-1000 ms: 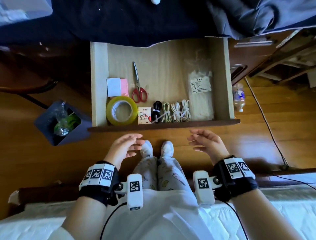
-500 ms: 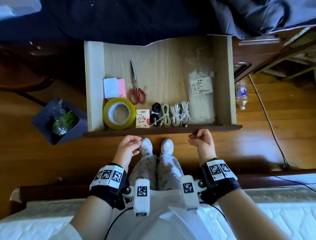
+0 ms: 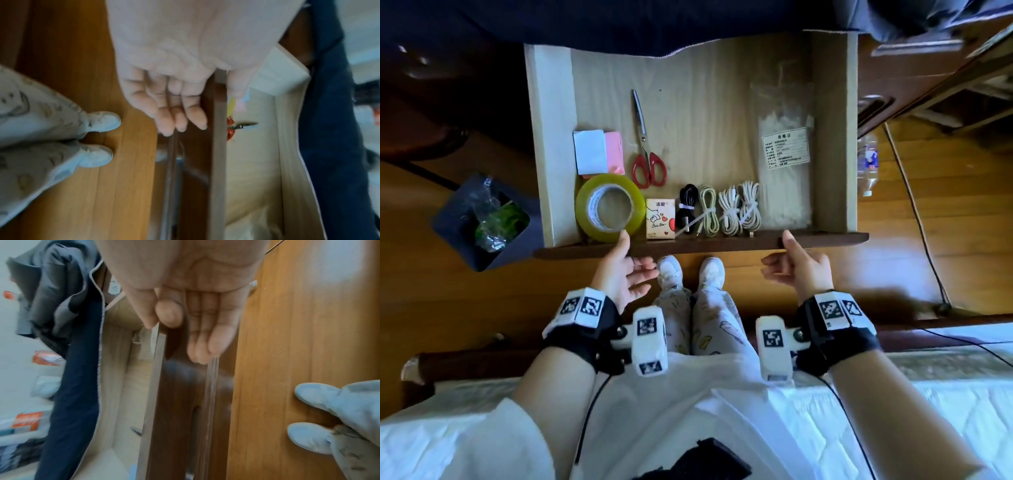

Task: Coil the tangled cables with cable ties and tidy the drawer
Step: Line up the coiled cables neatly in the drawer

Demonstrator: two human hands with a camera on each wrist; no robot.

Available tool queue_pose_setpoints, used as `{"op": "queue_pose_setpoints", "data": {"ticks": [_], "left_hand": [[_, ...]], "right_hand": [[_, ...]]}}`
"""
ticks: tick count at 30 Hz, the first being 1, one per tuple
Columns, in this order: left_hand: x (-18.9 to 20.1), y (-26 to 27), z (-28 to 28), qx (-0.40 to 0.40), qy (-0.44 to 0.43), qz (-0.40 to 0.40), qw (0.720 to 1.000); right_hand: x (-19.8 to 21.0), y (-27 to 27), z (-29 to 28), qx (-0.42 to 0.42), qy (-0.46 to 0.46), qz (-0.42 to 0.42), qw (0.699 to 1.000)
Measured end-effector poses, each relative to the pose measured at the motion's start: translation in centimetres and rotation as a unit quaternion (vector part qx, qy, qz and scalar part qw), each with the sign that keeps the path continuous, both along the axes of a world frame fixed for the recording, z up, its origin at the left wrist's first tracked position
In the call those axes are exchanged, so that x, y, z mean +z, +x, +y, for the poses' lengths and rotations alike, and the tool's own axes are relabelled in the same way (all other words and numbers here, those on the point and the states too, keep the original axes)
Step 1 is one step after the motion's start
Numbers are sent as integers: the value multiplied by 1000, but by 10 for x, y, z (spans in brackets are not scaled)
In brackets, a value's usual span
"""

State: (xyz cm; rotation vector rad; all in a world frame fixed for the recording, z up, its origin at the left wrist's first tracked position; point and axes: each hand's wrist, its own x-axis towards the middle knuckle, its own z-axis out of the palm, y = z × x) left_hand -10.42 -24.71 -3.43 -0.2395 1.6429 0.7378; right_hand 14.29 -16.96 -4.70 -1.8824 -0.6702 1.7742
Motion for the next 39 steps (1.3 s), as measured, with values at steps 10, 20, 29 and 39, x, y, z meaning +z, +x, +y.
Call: {"op": "queue_pose_setpoints", "data": {"ticks": [10, 20, 29, 39], "left_hand": [[10, -3, 24, 26, -65, 30, 997], [29, -34, 116, 33, 19, 56, 998], [19, -38, 138, -16, 147, 104, 984], [14, -72, 221, -84, 189, 137, 969]], "right_hand": [[3, -16, 24, -19, -131, -40, 990], [30, -50, 112, 111, -49, -7, 993], [19, -65, 146, 118, 69, -30, 990], [10, -111, 232, 81, 59, -26, 995]]}}
